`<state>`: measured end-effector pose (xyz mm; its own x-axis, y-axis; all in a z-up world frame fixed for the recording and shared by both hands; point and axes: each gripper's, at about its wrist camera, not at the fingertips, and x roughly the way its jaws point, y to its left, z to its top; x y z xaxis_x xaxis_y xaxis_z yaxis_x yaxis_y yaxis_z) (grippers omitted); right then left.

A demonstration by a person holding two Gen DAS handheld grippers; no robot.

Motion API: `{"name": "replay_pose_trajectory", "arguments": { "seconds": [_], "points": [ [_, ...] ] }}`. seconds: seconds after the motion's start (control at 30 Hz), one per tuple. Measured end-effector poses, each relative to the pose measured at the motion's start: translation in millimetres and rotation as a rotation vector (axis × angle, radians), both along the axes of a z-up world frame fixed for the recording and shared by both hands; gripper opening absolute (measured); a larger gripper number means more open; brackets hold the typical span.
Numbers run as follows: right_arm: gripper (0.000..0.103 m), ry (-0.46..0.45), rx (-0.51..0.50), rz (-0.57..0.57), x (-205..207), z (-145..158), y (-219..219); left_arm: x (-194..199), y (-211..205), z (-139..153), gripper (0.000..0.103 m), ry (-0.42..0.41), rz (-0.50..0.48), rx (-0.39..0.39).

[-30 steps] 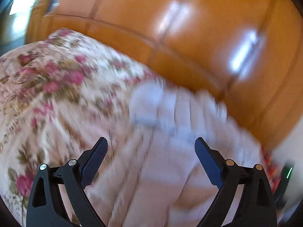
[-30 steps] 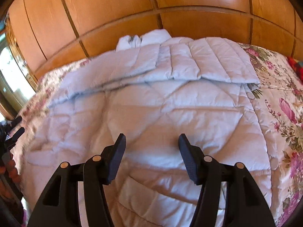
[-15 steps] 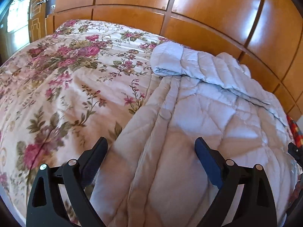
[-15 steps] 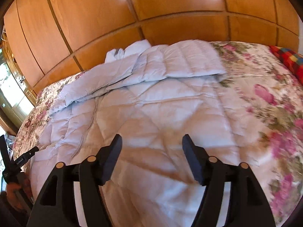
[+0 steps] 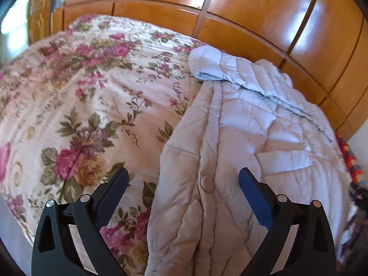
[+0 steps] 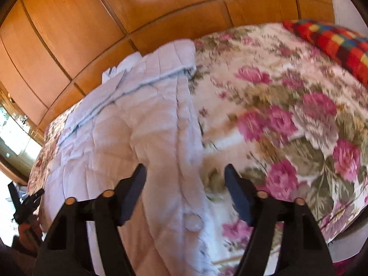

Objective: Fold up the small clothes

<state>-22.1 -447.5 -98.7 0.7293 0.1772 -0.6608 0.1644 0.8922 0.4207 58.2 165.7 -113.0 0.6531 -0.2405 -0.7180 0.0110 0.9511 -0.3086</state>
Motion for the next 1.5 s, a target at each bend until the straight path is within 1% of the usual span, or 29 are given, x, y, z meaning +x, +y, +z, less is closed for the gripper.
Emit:
{"name": "replay_pose_trajectory", "arguments": {
  "seconds": [0.07, 0.17, 0.23, 0.33, 0.43, 0.47, 0.5, 0.57, 0.67, 0.77, 0.87, 0.97, 1.07, 1.1, 1.13, 1.17, 1.2, 1.27, 1.3, 1.4, 1.5],
  "points": [
    [0.062, 0.011, 0.035, 0.028, -3.7, -7.2, -1.9, 1.1, 4.9, -3.6, 0.095, 0.02, -0.037, -0.04],
    [0.057, 0.001, 0.152, 0.054, -11.9, -19.9, -8.4, 3.9, 11.8, -10.7, 0.095, 0.051, -0.079, -0.086],
    [0.057, -0.011, 0.207, 0.054, -15.8, -25.3, -11.4, 3.4, 14.9, -11.2, 0.095, 0.051, -0.096, -0.116],
    [0.057, -0.029, 0.273, 0.057, -19.0, -30.7, -16.0, 0.0, 16.9, -11.5, 0.091, 0.055, -0.125, -0.151],
    [0.057, -0.044, 0.326, 0.087, -22.0, -33.3, -18.4, -6.1, 18.2, -11.7, 0.084, 0.062, -0.156, -0.168],
    [0.056, -0.046, 0.341, 0.104, -22.6, -34.4, -17.9, -7.4, 19.0, -12.0, 0.08, 0.067, -0.163, -0.172],
    [0.056, -0.047, 0.351, 0.122, -23.7, -35.1, -16.3, -8.7, 20.2, -12.6, 0.078, 0.071, -0.168, -0.176],
    [0.055, -0.045, 0.336, 0.161, -26.0, -35.6, -11.8, -11.8, 24.0, -14.0, 0.066, 0.084, -0.175, -0.175],
    [0.054, -0.045, 0.322, 0.211, -28.7, -36.9, -5.1, -16.9, 31.3, -15.5, 0.055, 0.097, -0.196, -0.221],
    [0.054, -0.046, 0.347, 0.254, -32.8, -41.8, -1.7, -24.5, 31.1, -18.1, 0.054, 0.111, -0.239, -0.252],
    [0.054, -0.054, 0.374, 0.299, -36.3, -46.3, 2.8, -32.7, 24.3, -20.4, 0.054, 0.113, -0.282, -0.257],
    [0.054, -0.048, 0.417, 0.338, -37.5, -52.4, 7.0, -36.7, 20.4, -25.7, 0.054, 0.129, -0.297, -0.306],
    [0.054, -0.044, 0.404, 0.375, -38.3, -53.6, 16.1, -40.5, 17.8, -28.7, 0.054, 0.147, -0.331, -0.361],
    [0.054, -0.042, 0.4, 0.386, -39.4, -53.6, 18.6, -42.0, 15.0, -29.6, 0.054, 0.156, -0.349, -0.367],
    [0.051, -0.038, 0.392, 0.401, -39.2, -53.6, 22.9, -44.3, 9.7, -29.5, 0.053, 0.16, -0.37, -0.352],
    [0.038, -0.032, 0.365, 0.417, -39.4, -53.5, 28.8, -45.9, 5.9, -28.6, 0.043, 0.155, -0.376, -0.332],
    [0.027, -0.026, 0.35, 0.428, -38.5, -53.4, 33.3, -46.3, 3.4, -29.0, 0.031, 0.155, -0.37, -0.337],
    [0.021, -0.042, 0.348, 0.444, -38.3, -52.3, 42.1, -44.2, 2.7, -28.4, 0.019, 0.15, -0.351, -0.389],
    [0.019, -0.061, 0.36, 0.449, -38.8, -48.3, 43.3, -44.1, 2.5, -25.1, 0.017, 0.134, -0.347, -0.407],
    [0.017, -0.117, 0.379, 0.448, -42.4, -33.9, 40.2, -45.7, -3.9, -8.0, 0.016, 0.073, -0.363, -0.404],
    [0.016, -0.188, 0.402, 0.449, -41.7, -16.0, 38.2, -46.3, -7.1, 11.8, 0.016, 0.017, -0.382, -0.421]
  ]
}}
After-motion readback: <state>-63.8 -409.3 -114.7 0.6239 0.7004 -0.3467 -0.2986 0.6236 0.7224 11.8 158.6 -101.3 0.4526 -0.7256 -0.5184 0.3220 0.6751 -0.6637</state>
